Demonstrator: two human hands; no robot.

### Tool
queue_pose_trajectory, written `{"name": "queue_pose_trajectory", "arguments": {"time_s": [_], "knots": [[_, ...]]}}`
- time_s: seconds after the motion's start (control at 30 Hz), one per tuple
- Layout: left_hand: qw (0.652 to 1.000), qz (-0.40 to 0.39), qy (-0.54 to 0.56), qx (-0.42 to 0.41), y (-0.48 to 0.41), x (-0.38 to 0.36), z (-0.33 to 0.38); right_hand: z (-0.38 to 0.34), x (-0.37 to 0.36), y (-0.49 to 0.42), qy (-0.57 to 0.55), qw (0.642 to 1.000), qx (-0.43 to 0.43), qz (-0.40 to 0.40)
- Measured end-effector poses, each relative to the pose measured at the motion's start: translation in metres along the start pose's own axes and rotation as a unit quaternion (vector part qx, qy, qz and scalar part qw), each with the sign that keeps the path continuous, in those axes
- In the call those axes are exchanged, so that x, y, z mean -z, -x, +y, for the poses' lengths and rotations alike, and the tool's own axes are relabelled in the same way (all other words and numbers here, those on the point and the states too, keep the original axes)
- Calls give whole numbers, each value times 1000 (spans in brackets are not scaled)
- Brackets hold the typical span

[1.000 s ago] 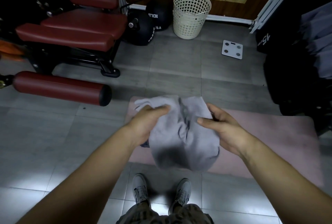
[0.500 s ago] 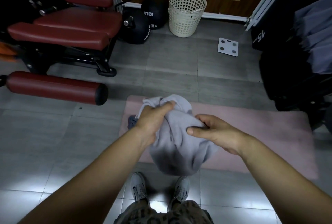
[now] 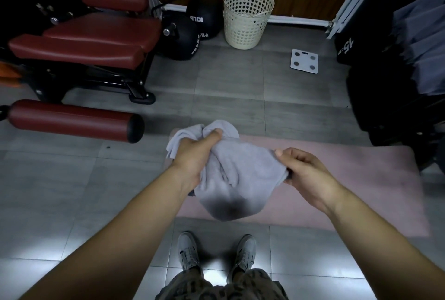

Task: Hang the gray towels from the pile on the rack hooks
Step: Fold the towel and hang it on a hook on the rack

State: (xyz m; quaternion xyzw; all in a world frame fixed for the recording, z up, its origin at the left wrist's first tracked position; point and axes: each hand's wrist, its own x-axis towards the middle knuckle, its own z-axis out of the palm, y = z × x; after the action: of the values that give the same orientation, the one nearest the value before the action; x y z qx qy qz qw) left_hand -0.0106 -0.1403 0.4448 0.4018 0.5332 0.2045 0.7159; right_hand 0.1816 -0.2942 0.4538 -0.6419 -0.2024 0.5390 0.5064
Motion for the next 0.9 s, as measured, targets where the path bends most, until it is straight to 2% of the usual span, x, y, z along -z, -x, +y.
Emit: {"name": "queue_pose_trajectory", "arguments": {"time_s": [0.1, 0.17, 0.23, 0.3, 0.37, 0.53, 0.63, 0.77, 0.9], "knots": [[998, -37, -30, -37, 10, -8, -2, -10, -5, -1, 143, 986, 63, 55], [994, -85, -44, -51, 15, -14, -5, -22, -14, -2, 142, 988, 51, 15], [989, -138, -48, -24, 20, -17, -5, -30, -24, -5, 136, 990, 7, -31], [981, -178, -74, 2, 19, -13, -4, -35, -27, -8, 136, 990, -22, -35], [978, -196, -76, 17, 16, -5, -1, -33, -22, -12, 88, 995, -50, -18], [984, -164, 7, 63, 2, 24, 10, -15, 5, -16, -76, 992, -63, 82], [982, -171, -4, 83, -9, 33, 13, -5, 16, -19, -144, 981, -51, 119], [982, -141, -64, 105, -21, 30, 14, 0, 14, -21, -136, 977, -37, 158], [985, -89, -121, 89, -36, 28, 11, 2, 14, -22, -106, 975, 3, 198]]}}
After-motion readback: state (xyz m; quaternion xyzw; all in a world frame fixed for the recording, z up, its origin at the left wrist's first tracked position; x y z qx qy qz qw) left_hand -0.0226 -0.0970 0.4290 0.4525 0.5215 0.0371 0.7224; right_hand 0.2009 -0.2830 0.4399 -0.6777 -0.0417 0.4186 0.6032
